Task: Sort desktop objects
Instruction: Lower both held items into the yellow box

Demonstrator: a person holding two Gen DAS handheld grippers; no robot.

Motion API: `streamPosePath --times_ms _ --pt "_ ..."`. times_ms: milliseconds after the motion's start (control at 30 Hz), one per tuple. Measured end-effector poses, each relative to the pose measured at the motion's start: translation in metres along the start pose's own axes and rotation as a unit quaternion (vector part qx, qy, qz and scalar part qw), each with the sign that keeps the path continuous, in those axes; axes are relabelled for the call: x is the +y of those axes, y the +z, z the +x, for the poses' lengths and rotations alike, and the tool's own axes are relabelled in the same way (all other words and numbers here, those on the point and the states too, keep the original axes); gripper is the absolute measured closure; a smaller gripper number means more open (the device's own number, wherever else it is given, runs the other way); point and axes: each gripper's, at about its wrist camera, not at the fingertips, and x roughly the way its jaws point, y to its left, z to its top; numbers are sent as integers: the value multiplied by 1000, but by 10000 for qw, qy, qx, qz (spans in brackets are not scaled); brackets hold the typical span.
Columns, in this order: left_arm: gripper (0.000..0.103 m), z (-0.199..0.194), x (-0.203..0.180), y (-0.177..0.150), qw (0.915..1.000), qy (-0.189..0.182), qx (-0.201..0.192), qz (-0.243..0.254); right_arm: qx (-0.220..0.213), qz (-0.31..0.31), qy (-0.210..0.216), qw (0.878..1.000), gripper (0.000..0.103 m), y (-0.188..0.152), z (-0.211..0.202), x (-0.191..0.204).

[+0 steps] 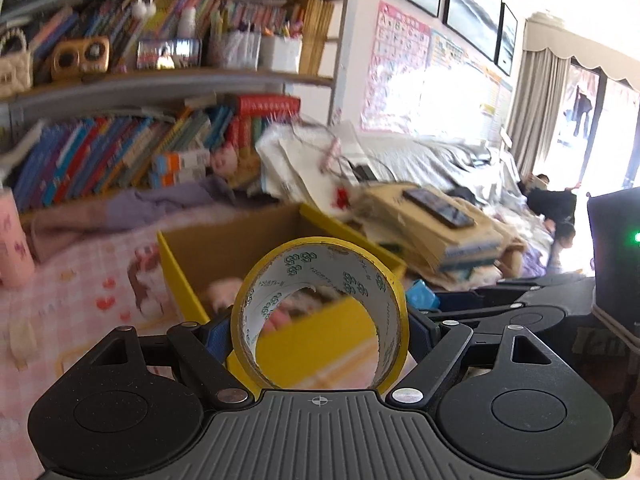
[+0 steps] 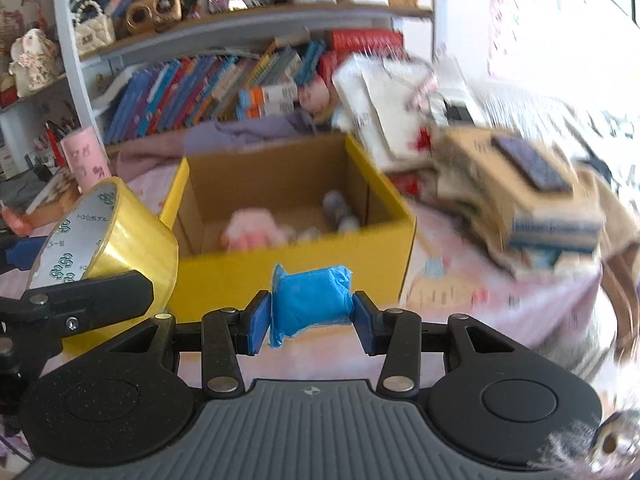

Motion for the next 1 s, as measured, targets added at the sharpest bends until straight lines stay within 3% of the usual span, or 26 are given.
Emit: streamPosePath --times_ms 133,567,800,1000 --pt "19 10 -1 17 9993 299 -195 123 -269 -214 85 9994 62 23 12 -11" --pt "19 55 1 39 9923 1110 -490 238 -366 -783 415 9954 62 63 64 -44" --pt "19 95 0 39 9911 1225 -92 520 -159 -1362 697 9881 62 70 100 -41" --pt "19 124 4 32 9898 1205 503 566 256 -1841 929 9782 62 67 132 -37"
